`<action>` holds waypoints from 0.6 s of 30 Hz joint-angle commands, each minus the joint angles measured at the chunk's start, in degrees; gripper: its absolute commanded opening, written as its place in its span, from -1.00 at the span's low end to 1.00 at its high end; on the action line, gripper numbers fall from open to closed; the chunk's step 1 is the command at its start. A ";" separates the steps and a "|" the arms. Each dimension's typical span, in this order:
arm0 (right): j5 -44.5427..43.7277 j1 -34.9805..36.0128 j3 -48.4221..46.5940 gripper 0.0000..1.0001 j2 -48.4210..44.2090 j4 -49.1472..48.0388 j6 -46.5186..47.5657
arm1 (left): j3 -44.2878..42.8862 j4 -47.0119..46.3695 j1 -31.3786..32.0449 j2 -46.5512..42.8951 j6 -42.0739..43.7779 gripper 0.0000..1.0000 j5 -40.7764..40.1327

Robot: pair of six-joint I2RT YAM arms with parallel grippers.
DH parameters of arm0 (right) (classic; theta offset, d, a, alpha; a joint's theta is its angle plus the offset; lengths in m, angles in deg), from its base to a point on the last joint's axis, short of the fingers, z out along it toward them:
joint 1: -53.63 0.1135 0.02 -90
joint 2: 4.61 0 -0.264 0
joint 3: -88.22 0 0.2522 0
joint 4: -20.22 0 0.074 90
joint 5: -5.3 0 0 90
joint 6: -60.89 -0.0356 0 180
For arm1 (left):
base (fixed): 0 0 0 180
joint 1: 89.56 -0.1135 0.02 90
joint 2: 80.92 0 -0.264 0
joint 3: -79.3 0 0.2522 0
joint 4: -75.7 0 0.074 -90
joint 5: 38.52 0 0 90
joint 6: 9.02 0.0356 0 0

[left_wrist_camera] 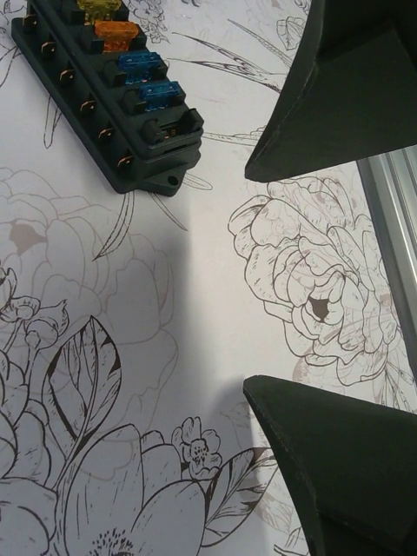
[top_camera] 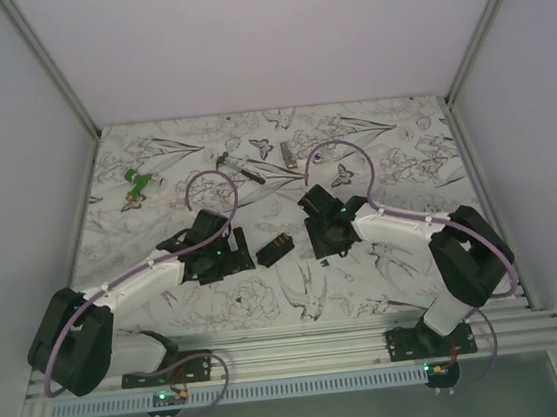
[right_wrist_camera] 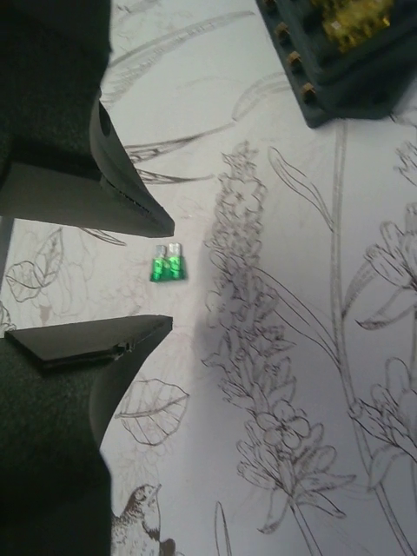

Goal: Snap on the fuse box
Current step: Move the fuse to the center of the board.

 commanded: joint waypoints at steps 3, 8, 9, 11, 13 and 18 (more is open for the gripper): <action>-8.14 1.73 -5.04 0.01 5.87 2.50 -3.22 | 1.64 0.17 -0.58 -1.49 0.31 1.00 0.30; -9.28 2.79 -5.48 0.05 7.83 4.18 -3.32 | 2.02 0.23 -0.84 -3.85 0.29 1.00 0.23; -9.20 3.01 -5.42 0.05 7.86 4.64 -3.25 | 1.97 0.19 -0.86 -3.75 0.26 0.99 0.24; -8.98 3.32 -5.08 0.07 7.84 5.98 -3.10 | 1.82 0.23 -0.95 -3.43 0.32 1.00 0.32; -8.81 3.53 -4.36 0.10 7.50 7.22 -2.81 | 1.64 0.15 -0.95 -3.17 0.31 0.99 0.49; -7.86 3.54 -1.84 0.15 4.97 9.60 -2.20 | 1.51 -0.13 -0.95 -2.87 0.22 1.00 0.50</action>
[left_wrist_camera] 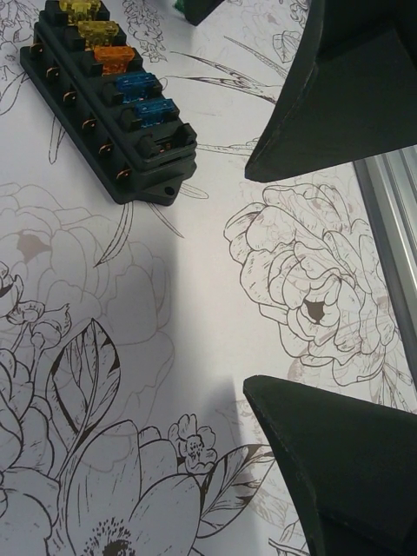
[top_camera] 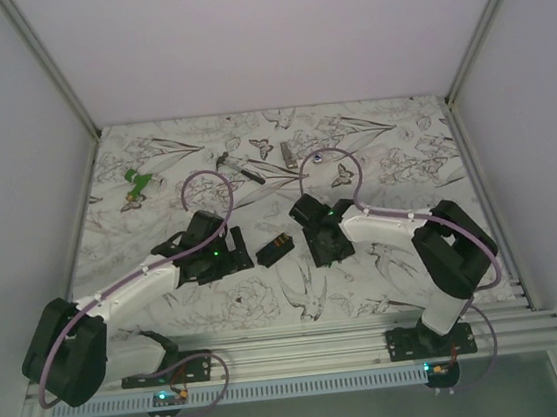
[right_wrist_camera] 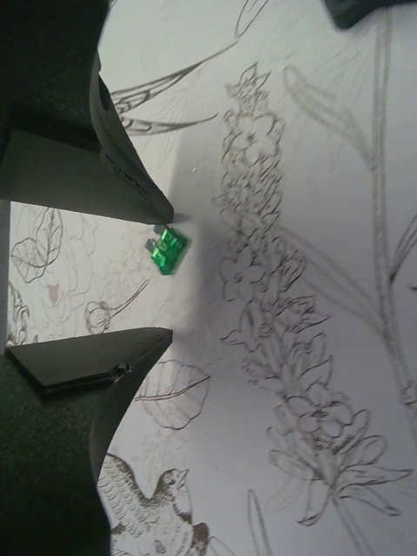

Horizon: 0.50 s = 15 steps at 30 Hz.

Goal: Snap on the fuse box
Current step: Move the fuse to the center of the board.

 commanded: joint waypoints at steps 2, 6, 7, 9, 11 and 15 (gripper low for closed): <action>-1.34 0.49 2.57 0.18 -2.69 4.50 -0.11 | 0.18 0.41 -0.43 0.44 0.22 0.99 0.48; -0.39 0.30 2.25 0.18 -3.04 3.84 -0.90 | 0.25 0.48 -0.38 0.39 0.12 0.99 0.68; 0.25 0.28 1.77 0.19 -3.31 3.15 -1.28 | 0.33 0.41 -0.42 0.29 0.13 0.99 0.66; 0.75 0.19 0.95 0.19 -3.48 1.90 -1.90 | 0.50 0.39 -0.43 0.08 0.06 0.99 0.57; 1.32 -0.04 -0.74 0.19 -2.95 0.82 -0.91 | 0.59 0.39 -0.40 0.02 0.04 0.99 0.59; 1.59 -0.63 -3.11 0.11 0.01 0.75 1.81 | 0.76 0.37 -0.43 -0.22 0.04 1.00 0.83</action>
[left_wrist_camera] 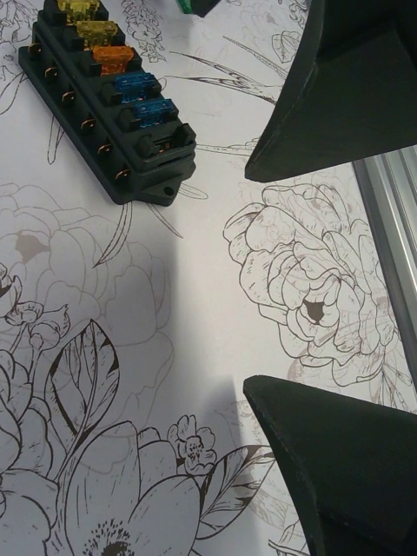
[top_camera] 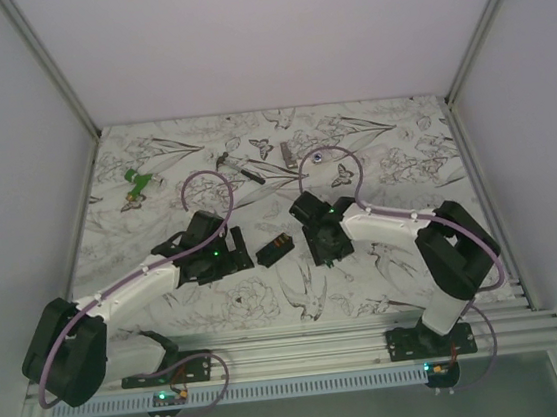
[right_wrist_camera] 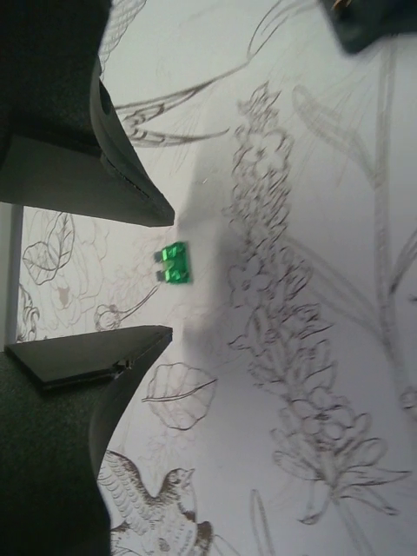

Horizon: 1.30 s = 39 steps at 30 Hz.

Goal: Snap on the fuse box
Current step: Move the fuse to the center of the board, then pick up the fuse from the center of the board.

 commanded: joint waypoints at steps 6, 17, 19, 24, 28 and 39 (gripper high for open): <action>2.29 -1.00 -4.36 -0.06 3.88 -2.01 2.63 | 1.25 0.28 -0.47 -0.72 -0.05 1.00 0.37; 4.48 -0.99 -4.15 -0.18 4.59 -0.41 3.95 | 0.90 0.14 -0.41 0.18 -0.13 1.00 0.74; 4.40 -1.01 -4.10 -0.19 4.94 -0.06 4.41 | 0.85 0.13 -0.41 0.13 -0.23 1.00 0.82; 4.45 -1.02 -3.65 -0.24 5.01 0.23 4.76 | 0.85 0.06 -0.48 0.21 -0.31 1.00 0.99; 4.08 -1.19 -3.00 -0.34 5.05 -0.61 4.41 | 0.77 -0.08 -0.42 0.37 -0.47 0.99 1.26; 3.96 -1.04 -1.73 -0.61 -1.61 -6.35 0.65 | 3.51 -9.50 -0.09 -3.23 -1.72 0.92 7.92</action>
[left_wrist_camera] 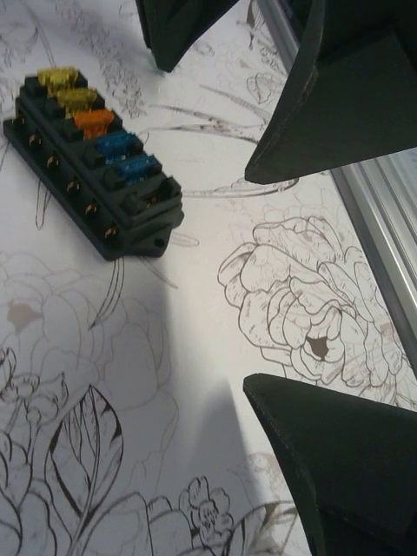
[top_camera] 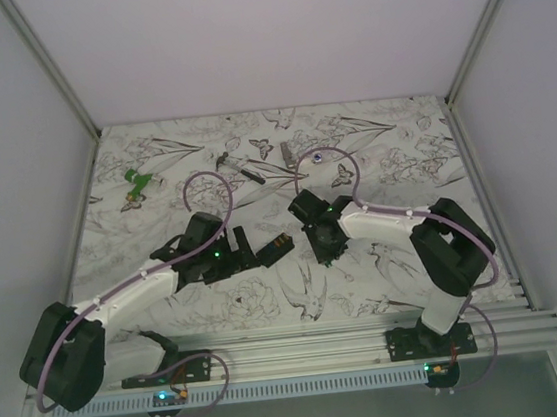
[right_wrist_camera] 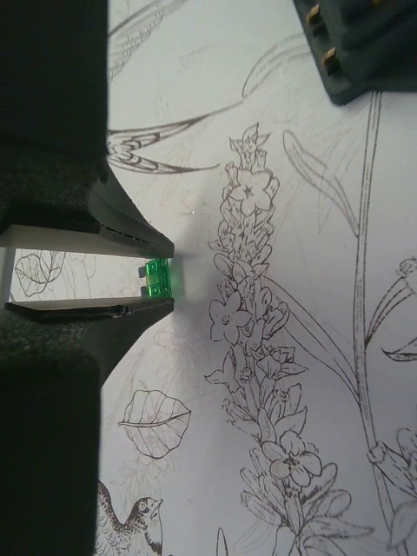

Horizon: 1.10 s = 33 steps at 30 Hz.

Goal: Snap on the fuse box
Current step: Pick up the fuse from the center of the board.

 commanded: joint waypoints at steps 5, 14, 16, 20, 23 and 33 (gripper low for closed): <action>0.28 -0.16 2.12 -0.62 -11.88 -9.31 -5.87 | 2.69 -9.39 3.28 -6.92 -2.42 0.88 -0.56; 1.61 2.38 6.96 -0.63 -23.29 -23.44 -16.82 | 7.40 -21.08 16.00 -17.53 -1.20 0.57 -19.58; 1.78 3.49 7.61 -0.64 -24.47 -26.37 -18.48 | 7.46 -23.64 17.68 -18.13 0.64 0.43 -21.40; 2.87 4.58 8.38 -0.63 -25.35 -29.40 -20.73 | 4.84 -26.34 20.79 -16.00 4.90 0.25 -21.83; 3.87 5.26 9.30 -0.64 -26.17 -31.61 -22.11 | 3.79 -28.38 22.85 -13.89 7.28 0.06 -22.26; 3.95 6.90 11.21 -0.63 -27.93 -33.72 -24.13 | 1.59 -32.46 25.24 -10.52 10.92 -0.37 -21.82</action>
